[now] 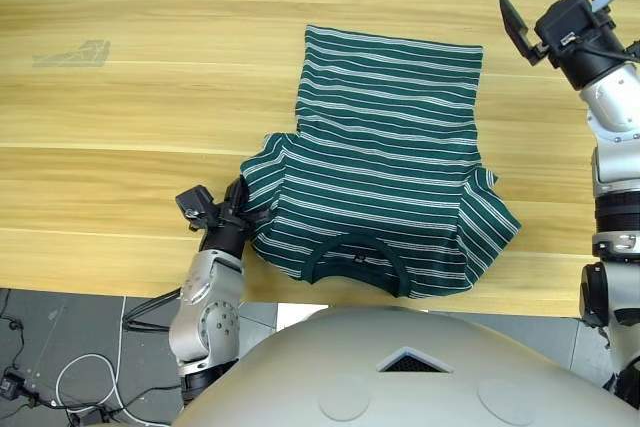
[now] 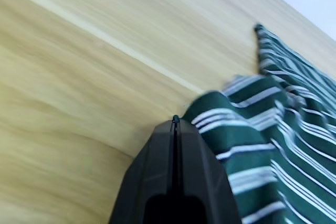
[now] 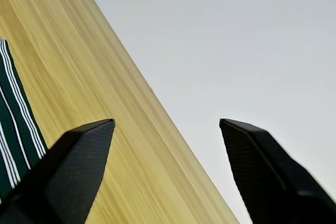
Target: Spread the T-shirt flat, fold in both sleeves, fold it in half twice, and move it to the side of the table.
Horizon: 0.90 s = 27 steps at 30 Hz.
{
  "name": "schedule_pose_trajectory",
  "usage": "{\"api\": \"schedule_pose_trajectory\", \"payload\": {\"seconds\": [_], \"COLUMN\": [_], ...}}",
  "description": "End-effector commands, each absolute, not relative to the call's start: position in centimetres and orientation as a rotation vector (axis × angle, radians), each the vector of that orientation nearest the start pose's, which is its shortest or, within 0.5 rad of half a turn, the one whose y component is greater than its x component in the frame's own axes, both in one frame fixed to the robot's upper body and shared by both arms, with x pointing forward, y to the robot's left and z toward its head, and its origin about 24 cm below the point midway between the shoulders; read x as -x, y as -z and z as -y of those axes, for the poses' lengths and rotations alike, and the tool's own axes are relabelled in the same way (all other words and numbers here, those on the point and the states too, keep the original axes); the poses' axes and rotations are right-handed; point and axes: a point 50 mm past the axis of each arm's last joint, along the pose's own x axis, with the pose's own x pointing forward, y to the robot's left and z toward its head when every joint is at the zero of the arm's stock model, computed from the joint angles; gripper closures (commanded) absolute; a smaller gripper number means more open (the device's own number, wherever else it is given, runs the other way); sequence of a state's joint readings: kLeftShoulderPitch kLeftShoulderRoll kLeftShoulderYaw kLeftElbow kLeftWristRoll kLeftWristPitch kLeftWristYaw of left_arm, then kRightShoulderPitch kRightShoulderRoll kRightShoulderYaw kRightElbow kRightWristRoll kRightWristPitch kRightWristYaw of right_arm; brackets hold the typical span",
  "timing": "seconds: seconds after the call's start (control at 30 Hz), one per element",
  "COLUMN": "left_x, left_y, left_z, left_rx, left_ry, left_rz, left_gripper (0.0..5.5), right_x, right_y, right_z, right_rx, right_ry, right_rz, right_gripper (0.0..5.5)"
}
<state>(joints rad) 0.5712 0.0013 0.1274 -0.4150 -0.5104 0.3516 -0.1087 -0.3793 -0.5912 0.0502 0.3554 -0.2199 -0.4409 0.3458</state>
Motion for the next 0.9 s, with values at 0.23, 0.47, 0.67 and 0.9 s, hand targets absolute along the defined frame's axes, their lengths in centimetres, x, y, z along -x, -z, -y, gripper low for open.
{"api": "schedule_pose_trajectory", "payload": {"seconds": [0.23, 0.47, 0.67, 0.9], "left_x": [-13.4, -12.1, -10.4, -10.2], "left_y": [-4.1, -4.8, -3.2, -0.6], "left_z": [-18.0, -15.0, -13.2, -13.8], "left_rx": [0.282, 0.02, -0.215, -0.451], "left_ry": [-0.009, 0.276, 0.488, 0.526], "left_rz": [-0.173, -0.124, -0.171, -0.272], "left_gripper": [5.48, 5.48, 5.48, 5.48], "right_x": [-31.5, -31.4, -31.3, -31.1], "right_y": [-11.9, -11.9, -11.8, -11.6], "right_z": [21.4, 21.5, 21.6, 21.9], "right_rx": [0.893, 0.894, 0.889, 0.889], "right_ry": [-0.452, -0.45, -0.45, -0.444], "right_rz": [0.3, 0.3, 0.288, 0.284], "right_gripper": [1.8, 1.8, 1.8, 1.8]}}
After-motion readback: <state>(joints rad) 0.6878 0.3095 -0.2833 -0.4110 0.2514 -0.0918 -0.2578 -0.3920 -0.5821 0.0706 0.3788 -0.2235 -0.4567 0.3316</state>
